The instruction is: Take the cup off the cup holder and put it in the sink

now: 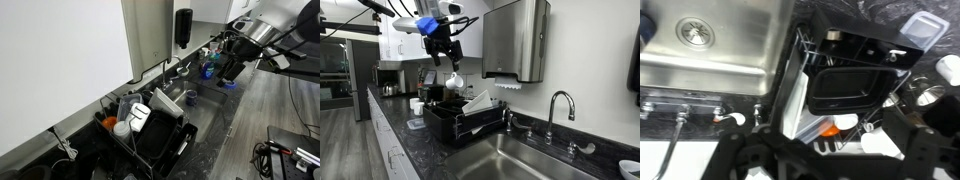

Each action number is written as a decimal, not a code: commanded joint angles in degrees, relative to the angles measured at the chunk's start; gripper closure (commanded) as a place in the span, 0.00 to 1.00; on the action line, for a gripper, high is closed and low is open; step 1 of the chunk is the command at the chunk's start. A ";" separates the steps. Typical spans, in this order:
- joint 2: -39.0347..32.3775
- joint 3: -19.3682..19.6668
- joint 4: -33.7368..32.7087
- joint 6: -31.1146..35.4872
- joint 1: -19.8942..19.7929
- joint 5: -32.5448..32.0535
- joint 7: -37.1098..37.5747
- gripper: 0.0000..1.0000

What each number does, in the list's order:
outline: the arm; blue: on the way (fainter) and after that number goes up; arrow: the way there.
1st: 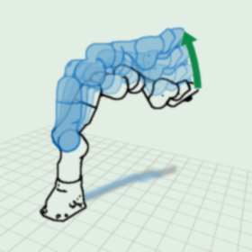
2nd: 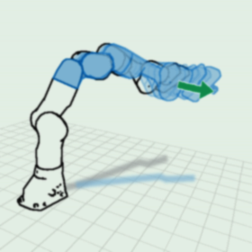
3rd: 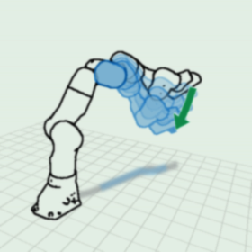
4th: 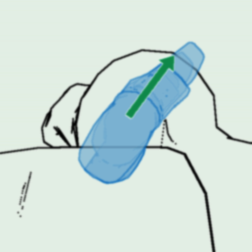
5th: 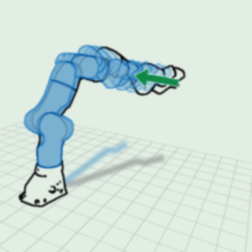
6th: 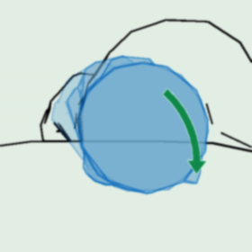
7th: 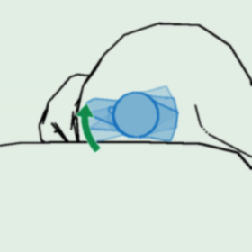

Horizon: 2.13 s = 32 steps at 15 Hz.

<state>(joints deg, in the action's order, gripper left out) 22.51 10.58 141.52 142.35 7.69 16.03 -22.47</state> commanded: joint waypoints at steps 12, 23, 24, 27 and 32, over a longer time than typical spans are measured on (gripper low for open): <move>-9.84 3.23 -7.70 -8.47 5.29 22.08 -30.05 0.00; -17.47 -2.75 -16.18 -7.84 3.98 31.98 -44.62 0.00; -18.61 -3.53 -17.25 -7.66 3.48 32.87 -47.15 0.00; -21.86 -5.35 -20.22 -8.09 1.83 36.74 -55.38 0.00; -28.09 -7.40 -26.30 -13.65 -2.03 41.59 -68.29 0.00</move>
<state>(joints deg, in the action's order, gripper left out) -0.95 5.20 120.20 132.79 9.25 54.78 -83.89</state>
